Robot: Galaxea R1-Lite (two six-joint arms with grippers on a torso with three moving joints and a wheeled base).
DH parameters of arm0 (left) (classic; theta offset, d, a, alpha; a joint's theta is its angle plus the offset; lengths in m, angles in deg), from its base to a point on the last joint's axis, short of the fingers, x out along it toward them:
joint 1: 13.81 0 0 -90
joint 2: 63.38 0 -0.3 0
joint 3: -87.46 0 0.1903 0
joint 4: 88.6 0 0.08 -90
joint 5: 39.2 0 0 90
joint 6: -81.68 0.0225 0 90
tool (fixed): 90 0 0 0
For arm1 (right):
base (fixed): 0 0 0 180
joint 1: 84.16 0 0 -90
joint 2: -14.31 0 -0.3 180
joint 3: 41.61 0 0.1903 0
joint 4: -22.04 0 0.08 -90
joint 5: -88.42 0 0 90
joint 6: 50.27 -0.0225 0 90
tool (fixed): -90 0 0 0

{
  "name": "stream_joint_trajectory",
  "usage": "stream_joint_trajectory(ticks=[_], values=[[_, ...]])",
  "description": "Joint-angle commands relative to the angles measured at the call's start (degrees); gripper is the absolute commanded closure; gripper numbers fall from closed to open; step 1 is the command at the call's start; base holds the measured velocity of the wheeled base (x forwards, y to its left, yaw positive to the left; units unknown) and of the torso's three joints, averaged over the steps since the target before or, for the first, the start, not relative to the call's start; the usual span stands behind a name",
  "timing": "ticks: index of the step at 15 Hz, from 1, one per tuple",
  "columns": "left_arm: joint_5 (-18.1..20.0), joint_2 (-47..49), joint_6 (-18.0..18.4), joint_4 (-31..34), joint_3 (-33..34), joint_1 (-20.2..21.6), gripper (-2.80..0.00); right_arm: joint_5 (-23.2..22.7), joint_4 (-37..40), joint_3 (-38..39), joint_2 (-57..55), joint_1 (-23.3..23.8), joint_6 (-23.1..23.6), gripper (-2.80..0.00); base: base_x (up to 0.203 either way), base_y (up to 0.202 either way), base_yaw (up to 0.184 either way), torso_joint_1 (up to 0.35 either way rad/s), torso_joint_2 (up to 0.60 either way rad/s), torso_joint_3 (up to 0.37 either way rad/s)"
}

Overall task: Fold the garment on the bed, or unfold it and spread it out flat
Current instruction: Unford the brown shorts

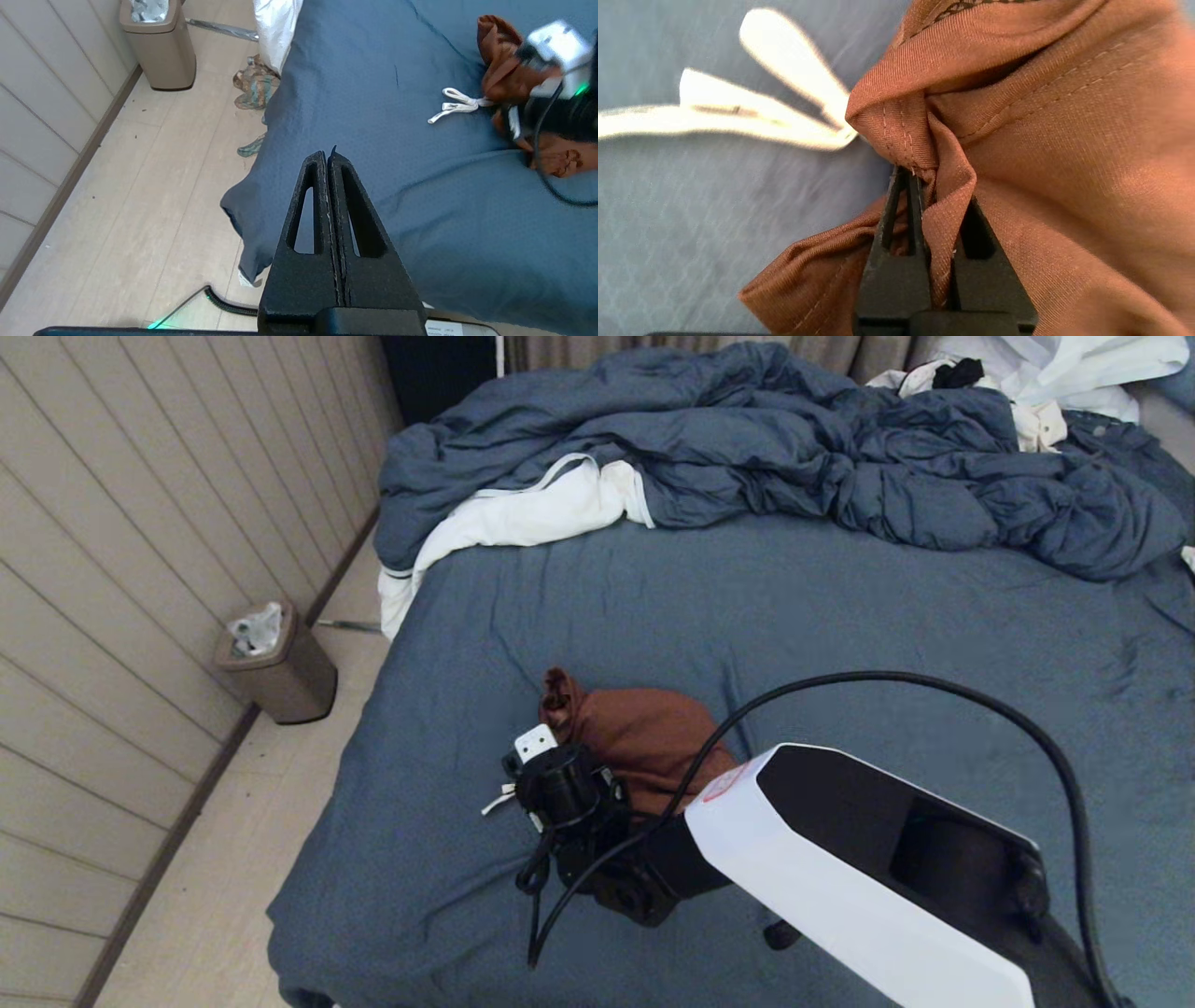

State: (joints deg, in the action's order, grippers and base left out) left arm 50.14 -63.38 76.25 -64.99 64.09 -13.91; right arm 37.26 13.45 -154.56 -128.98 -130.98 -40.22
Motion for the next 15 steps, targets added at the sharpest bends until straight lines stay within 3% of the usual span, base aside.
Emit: stream_joint_trajectory(ticks=[1,5,10,15], values=[[-0.04,0.09,-0.02,0.02,0.00,0.01,0.00,0.43,-0.23,0.72,4.19,0.07,-0.02,0.00,0.000,0.000,0.000,0.000,0.00,0.000],[-0.04,0.09,-0.02,0.02,0.00,0.01,0.00,0.45,-0.29,2.34,8.95,1.40,-0.14,0.00,0.000,0.000,0.000,0.000,0.00,0.000],[-0.04,0.09,-0.02,0.02,0.00,0.01,0.00,0.91,0.22,4.32,14.58,7.85,0.97,0.00,0.000,0.000,0.000,0.000,0.00,0.000],[-0.04,0.09,-0.02,0.02,0.00,0.01,0.00,1.01,-0.81,16.72,22.42,15.53,0.30,0.00,0.000,0.000,0.000,0.000,0.00,0.000]])
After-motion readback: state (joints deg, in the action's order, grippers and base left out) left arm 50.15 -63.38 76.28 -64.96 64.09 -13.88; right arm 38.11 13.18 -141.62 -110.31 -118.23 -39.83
